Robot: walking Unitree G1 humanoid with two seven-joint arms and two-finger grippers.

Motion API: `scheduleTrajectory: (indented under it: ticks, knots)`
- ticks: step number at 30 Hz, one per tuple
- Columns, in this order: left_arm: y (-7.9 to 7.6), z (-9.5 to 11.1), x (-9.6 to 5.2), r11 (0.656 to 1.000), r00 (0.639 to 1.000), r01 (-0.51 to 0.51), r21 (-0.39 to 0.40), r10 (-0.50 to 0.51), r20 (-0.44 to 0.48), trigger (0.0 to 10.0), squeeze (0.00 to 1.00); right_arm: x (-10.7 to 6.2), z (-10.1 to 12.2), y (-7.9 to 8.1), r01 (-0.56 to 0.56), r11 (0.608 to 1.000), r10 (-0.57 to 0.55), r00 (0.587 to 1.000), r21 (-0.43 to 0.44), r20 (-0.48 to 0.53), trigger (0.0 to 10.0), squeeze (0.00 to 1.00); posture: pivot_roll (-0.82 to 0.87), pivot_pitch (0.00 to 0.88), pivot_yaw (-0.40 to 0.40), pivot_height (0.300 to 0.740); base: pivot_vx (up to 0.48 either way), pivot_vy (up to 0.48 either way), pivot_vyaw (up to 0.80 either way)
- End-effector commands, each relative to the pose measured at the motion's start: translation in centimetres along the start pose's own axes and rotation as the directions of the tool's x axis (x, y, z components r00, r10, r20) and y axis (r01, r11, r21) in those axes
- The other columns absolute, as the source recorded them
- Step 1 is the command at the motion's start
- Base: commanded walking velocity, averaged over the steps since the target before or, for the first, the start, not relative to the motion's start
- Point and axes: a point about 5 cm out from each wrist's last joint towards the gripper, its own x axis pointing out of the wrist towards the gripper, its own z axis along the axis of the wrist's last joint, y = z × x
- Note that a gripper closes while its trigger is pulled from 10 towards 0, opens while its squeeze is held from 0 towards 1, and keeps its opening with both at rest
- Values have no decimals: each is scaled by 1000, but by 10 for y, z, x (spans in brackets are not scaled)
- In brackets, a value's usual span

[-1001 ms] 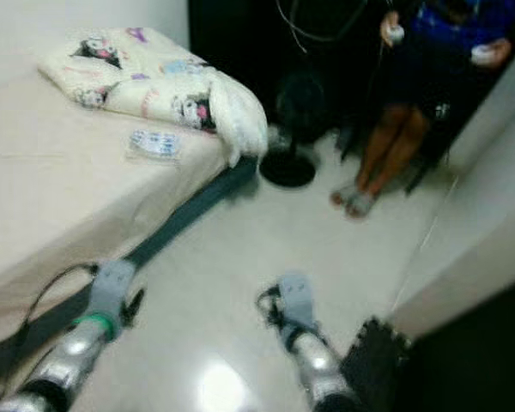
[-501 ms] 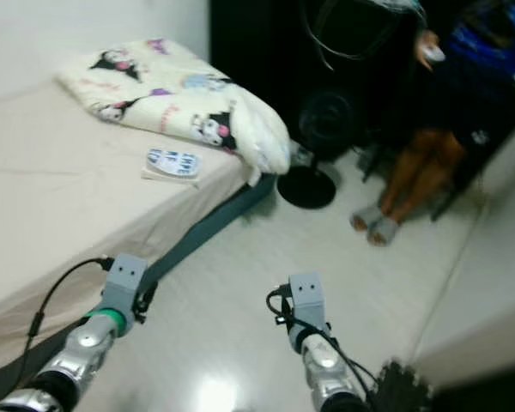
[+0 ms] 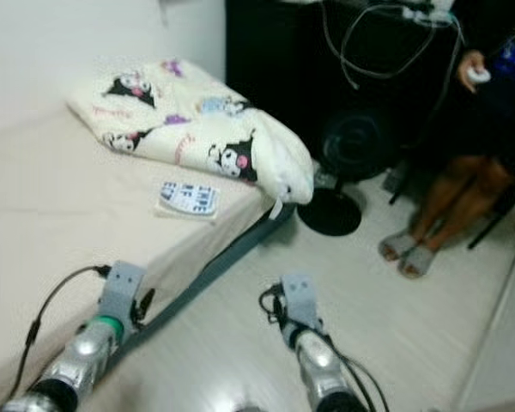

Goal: Clean up the room

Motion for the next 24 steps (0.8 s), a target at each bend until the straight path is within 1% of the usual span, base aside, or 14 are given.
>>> scheduleTrajectory:
  ticks: [1,18,19,24]
  knots:
    - [3,-9,-4,1000,1000,-6,4,6,-30,10000,0,-1,-2,3,-2,1000,3,1000,5,-9,10000,0,-5,2,19,740,472,0,0]
    - [2,-7,-3,1000,1000,2,7,-2,-27,10000,0,-1,-2,2,10,1000,-10,1000,7,-10,10000,0,-7,3,25,740,472,0,0]
    - [2,-7,-2,1000,1000,6,5,-5,-25,10000,0,-1,-2,1,14,1000,-14,1000,6,-10,10000,0,-8,4,26,740,281,0,0]
    - [1,-4,-2,1000,1000,23,6,-23,-12,10000,0,-1,-2,-1,22,1000,-22,1000,6,-10,10000,0,-8,5,28,740,0,0,0]
